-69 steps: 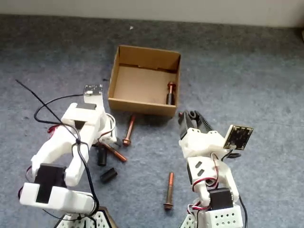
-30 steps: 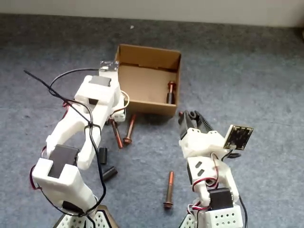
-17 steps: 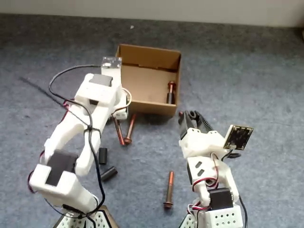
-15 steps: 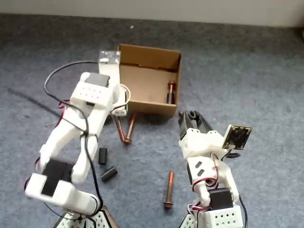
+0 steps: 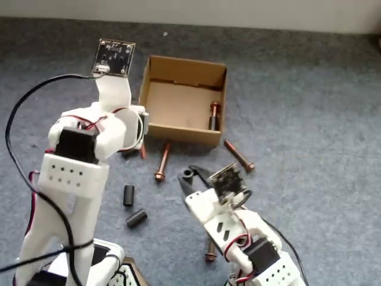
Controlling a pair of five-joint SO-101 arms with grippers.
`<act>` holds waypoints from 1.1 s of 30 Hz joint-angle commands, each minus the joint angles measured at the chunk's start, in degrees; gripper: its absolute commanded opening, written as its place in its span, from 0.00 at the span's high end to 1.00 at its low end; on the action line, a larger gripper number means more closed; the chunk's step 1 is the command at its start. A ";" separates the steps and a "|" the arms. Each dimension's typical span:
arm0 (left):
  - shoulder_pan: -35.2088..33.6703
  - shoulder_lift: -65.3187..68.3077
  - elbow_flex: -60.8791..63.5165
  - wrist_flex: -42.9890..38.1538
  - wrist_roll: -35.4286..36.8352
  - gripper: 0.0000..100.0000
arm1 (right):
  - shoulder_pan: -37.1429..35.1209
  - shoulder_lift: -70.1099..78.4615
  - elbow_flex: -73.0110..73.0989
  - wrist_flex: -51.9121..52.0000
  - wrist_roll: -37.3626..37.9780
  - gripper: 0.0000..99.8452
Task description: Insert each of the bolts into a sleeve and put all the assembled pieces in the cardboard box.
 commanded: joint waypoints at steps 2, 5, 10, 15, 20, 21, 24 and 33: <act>0.57 -7.78 -0.22 0.70 -2.20 0.99 | -5.23 -0.92 -2.42 0.04 4.57 1.00; 0.92 -11.82 -0.22 0.70 -2.55 0.99 | -6.99 -0.92 -2.42 -0.04 5.98 1.00; 3.47 -18.24 2.15 0.53 -2.46 0.99 | -8.92 -0.92 -2.51 -5.14 5.63 1.00; 6.37 -25.10 8.75 0.18 -2.20 0.99 | -9.63 -0.92 -6.64 -6.73 1.05 1.00; 9.19 -32.75 14.29 -3.60 -2.11 0.99 | -10.68 -0.84 -11.21 -6.64 -2.02 1.00; 9.63 -34.24 15.34 -4.48 -2.02 0.99 | -10.95 -0.84 -11.47 -6.64 -2.02 1.00; 11.56 -38.20 19.03 -6.86 -0.97 0.99 | -12.18 -0.84 -11.38 -6.64 -2.02 1.00; 12.35 -42.77 23.16 -9.58 1.05 0.99 | -13.85 -0.84 -11.47 -3.91 -2.11 1.00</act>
